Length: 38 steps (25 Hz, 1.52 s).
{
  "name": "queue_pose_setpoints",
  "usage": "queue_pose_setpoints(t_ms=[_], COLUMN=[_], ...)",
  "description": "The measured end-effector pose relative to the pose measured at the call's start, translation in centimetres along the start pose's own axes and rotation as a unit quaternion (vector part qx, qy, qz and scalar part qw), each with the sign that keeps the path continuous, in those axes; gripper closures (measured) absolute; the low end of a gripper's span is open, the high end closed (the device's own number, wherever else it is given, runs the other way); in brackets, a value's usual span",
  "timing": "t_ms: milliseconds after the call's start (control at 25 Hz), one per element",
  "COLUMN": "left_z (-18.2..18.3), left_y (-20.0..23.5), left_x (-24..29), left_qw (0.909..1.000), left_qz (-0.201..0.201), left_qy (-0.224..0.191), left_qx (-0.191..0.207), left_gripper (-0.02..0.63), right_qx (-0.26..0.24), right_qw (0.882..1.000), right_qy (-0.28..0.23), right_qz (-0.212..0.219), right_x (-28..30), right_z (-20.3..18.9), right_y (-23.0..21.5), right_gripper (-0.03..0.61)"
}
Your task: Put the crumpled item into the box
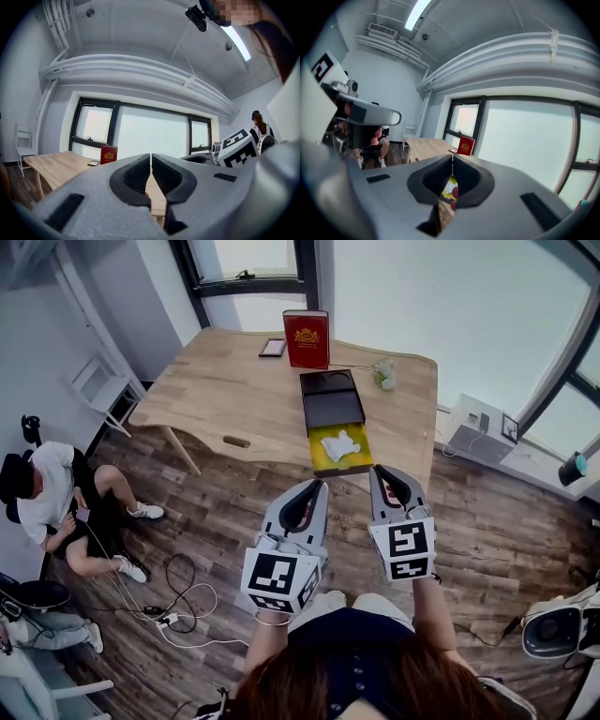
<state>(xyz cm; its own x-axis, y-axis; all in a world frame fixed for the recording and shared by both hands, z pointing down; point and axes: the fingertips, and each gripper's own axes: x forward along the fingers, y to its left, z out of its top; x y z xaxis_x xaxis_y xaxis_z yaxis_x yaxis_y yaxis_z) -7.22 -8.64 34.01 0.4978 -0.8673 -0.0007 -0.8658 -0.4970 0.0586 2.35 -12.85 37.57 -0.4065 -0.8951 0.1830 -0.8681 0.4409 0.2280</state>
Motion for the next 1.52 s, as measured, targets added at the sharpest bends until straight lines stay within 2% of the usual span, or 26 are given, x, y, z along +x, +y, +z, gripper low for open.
queue_pose_setpoints(t_ms=[320,1000,1520], left_z=[-0.2,0.5,0.1], left_y=[-1.5,-6.6,-10.1], left_x=[0.5,0.7,-0.1], left_qw=[1.0000,0.9999,0.9997], left_qz=[-0.001,0.011,0.018], left_qy=[0.005,0.006,0.015], left_qx=[0.000,0.002,0.009], left_gripper=[0.581,0.581,0.581], right_qx=[0.005,-0.009,-0.002], right_qw=[1.000,0.997,0.996], right_qy=[-0.018,-0.068,-0.076], right_qz=[0.002,0.038,0.042], right_x=[-2.4,-8.2,-11.9], right_z=[0.6,3.1,2.1], right_y=[-0.9,-2.4,-3.5], right_gripper=[0.551,0.552,0.552])
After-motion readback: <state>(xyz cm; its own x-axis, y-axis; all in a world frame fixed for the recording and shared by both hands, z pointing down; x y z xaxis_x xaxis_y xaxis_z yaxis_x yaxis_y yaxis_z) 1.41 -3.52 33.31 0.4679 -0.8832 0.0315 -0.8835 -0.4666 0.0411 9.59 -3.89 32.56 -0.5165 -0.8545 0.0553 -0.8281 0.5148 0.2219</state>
